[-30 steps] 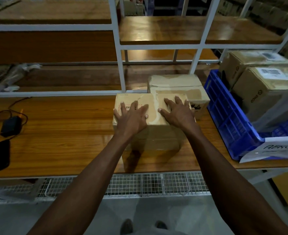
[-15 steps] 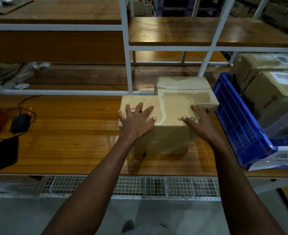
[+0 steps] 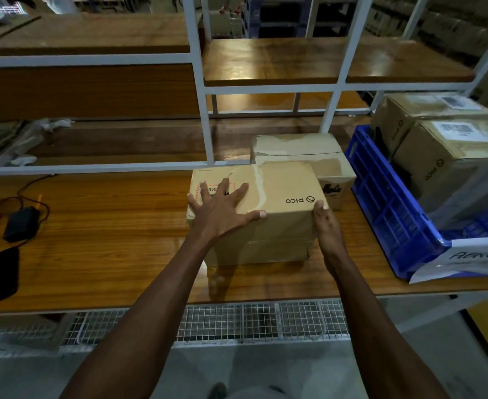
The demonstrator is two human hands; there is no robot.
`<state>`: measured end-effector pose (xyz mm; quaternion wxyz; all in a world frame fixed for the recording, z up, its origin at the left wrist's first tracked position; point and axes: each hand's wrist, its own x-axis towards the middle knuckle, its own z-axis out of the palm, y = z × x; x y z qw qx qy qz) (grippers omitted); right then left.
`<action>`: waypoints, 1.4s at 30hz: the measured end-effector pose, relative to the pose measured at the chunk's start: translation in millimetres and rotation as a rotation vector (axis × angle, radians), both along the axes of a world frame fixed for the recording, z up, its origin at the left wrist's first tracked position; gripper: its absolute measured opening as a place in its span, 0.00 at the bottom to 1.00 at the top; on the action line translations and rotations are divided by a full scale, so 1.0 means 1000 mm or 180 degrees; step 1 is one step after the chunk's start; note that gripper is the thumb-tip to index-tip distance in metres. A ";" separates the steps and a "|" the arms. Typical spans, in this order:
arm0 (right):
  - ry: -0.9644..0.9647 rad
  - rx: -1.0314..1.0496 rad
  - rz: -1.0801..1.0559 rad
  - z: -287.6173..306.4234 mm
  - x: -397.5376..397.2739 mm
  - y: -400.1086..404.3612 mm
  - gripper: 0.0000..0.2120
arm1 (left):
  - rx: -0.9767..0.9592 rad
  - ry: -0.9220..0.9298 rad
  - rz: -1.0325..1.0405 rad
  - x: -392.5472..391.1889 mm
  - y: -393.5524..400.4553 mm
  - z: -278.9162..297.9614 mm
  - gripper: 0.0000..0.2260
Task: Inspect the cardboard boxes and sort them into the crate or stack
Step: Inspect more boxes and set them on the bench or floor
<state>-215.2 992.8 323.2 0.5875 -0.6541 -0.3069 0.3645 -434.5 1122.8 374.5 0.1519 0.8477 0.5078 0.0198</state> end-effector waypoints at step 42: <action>-0.2924 -0.0320 0.0788 0.133 -0.038 0.079 0.26 | 0.0819 -0.0305 0.0127 -0.002 0.013 0.074 0.21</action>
